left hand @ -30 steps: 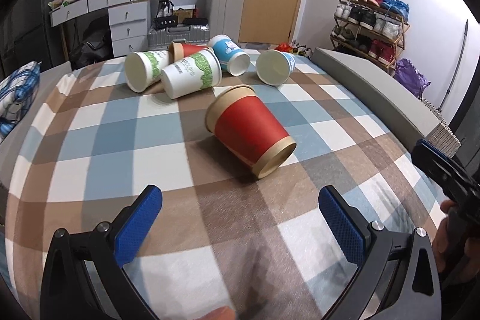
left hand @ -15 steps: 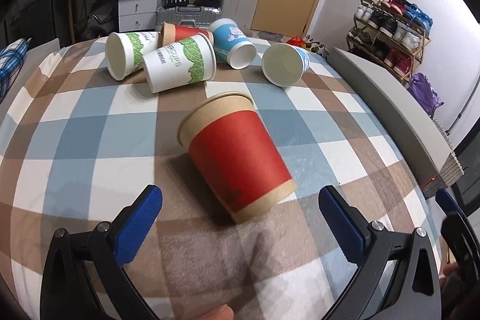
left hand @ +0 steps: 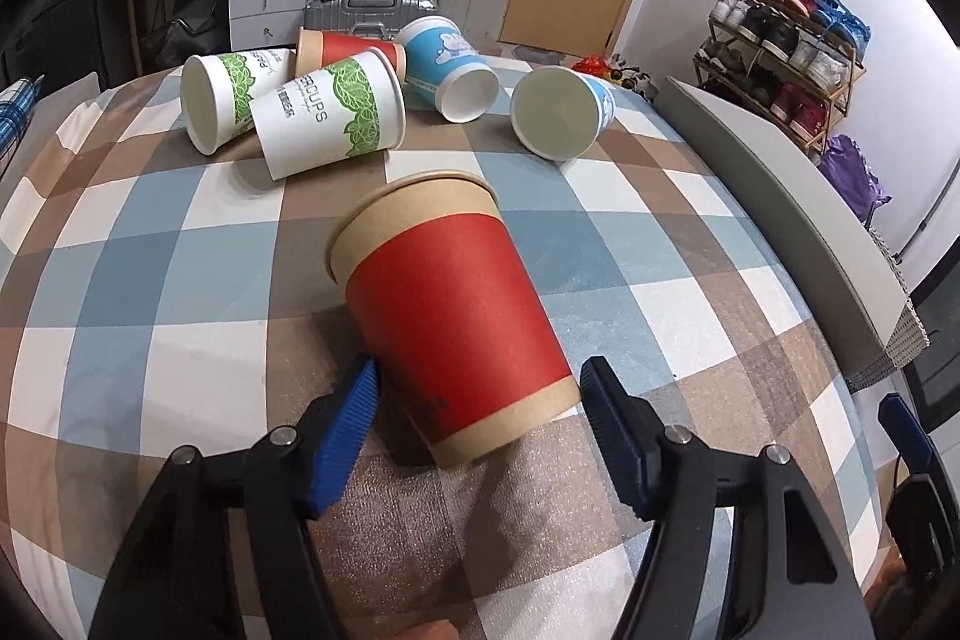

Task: Flip cup upright
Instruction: 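Move the left tool toward the tipped red cup and close around its body, then hold the red cup in the left tool while the right tool approaches it, then open the left tool and close the right tool around the red cup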

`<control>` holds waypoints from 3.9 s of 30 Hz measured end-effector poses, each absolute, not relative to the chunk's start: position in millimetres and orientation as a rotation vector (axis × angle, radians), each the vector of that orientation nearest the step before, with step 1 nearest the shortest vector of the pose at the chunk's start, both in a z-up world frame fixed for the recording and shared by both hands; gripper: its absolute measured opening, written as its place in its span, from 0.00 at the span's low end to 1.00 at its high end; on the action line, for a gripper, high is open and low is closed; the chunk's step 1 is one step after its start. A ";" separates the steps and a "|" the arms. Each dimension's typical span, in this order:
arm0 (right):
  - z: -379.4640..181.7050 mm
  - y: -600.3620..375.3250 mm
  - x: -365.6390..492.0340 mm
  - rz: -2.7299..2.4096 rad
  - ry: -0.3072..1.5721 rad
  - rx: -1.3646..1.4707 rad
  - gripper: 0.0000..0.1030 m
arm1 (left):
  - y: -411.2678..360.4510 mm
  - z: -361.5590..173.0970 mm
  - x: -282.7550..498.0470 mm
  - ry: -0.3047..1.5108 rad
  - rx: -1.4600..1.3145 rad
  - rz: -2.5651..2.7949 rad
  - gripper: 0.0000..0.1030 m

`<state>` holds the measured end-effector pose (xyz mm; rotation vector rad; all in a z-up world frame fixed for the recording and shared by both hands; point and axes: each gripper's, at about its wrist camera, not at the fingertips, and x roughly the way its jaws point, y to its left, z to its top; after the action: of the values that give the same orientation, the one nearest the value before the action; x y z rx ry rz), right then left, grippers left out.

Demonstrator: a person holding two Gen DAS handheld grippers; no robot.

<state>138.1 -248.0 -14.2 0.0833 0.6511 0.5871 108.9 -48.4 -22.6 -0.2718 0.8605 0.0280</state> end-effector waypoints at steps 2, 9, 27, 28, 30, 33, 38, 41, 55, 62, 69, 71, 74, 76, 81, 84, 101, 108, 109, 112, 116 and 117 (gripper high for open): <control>-13.9 -247.5 137.9 0.589 0.649 0.082 1.00 | -49.3 -20.1 109.0 0.856 -0.271 0.021 0.56; -12.1 -244.5 135.7 0.597 0.641 0.075 1.00 | -46.1 -14.0 103.2 0.840 -0.270 0.017 0.56; -0.1 -231.6 123.1 0.636 0.593 0.049 1.00 | -33.0 -1.1 52.0 0.754 -0.247 0.018 0.55; 0.0 -231.1 121.9 0.637 0.592 0.048 1.00 | -32.3 -0.7 49.0 0.749 -0.240 0.019 0.55; 0.3 -229.4 120.7 0.643 0.591 0.046 1.00 | -33.3 -0.2 41.9 0.741 -0.218 0.023 0.55; 0.4 -226.5 118.0 0.652 0.588 0.034 1.00 | -34.5 0.0 32.3 0.732 -0.210 0.017 0.55; 0.6 -222.0 114.3 0.663 0.587 0.014 1.00 | -32.4 -2.4 21.0 0.724 -0.222 -0.002 0.55; 0.8 -219.7 112.0 0.669 0.588 -0.001 1.00 | -35.5 -4.7 18.4 0.729 -0.213 -0.020 0.55; -7.1 -215.7 101.0 0.705 0.632 -0.046 1.00 | -64.6 -21.7 8.0 0.750 -0.171 -0.066 0.55; -14.3 -212.8 96.4 0.753 0.678 -0.064 1.00 | -75.0 -23.0 -0.9 0.728 -0.150 -0.063 0.55; -16.8 -206.6 90.1 0.795 0.695 -0.098 1.00 | -78.3 -23.8 -2.6 0.725 -0.135 -0.057 0.55; -17.6 -205.4 90.0 0.795 0.698 -0.107 1.00 | -80.8 -23.8 -3.8 0.724 -0.124 -0.058 0.55; -18.9 -205.9 90.9 0.792 0.702 -0.108 1.00 | -85.1 -23.5 -5.0 0.718 -0.113 -0.055 0.55; -19.2 -206.6 91.2 0.792 0.702 -0.107 1.00 | -87.1 -24.1 -4.5 0.720 -0.108 -0.053 0.55; -18.8 -209.2 93.5 0.784 0.702 -0.102 1.00 | -88.0 -24.9 -4.2 0.732 -0.124 -0.072 0.55; -18.5 -210.1 94.3 0.780 0.702 -0.098 1.00 | -87.9 -22.9 -4.2 0.735 -0.136 -0.091 0.56; -11.7 -210.9 94.8 0.798 0.703 -0.065 1.00 | -46.8 -8.9 -1.8 0.679 -0.179 -0.024 0.87; -12.5 -203.1 98.2 0.807 0.736 -0.041 1.00 | -15.9 -18.4 2.6 0.702 -0.148 0.046 0.87; -13.1 -200.9 98.0 0.809 0.743 -0.042 1.00 | -10.0 -17.3 2.8 0.699 -0.162 0.050 0.87; -15.4 -194.7 99.0 0.819 0.767 -0.029 1.00 | 0.8 -12.6 1.6 0.686 -0.174 0.067 0.87; -19.7 -184.8 102.0 0.815 0.809 -0.010 1.00 | 10.8 -13.9 3.2 0.688 -0.196 0.075 0.87; -21.3 -182.2 102.8 0.820 0.824 -0.005 1.00 | 12.5 -14.5 3.5 0.689 -0.196 0.077 0.87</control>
<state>102.8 -182.2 -21.3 -0.0051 0.8236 0.8199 3.5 12.5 -14.5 -0.1965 0.6891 0.0774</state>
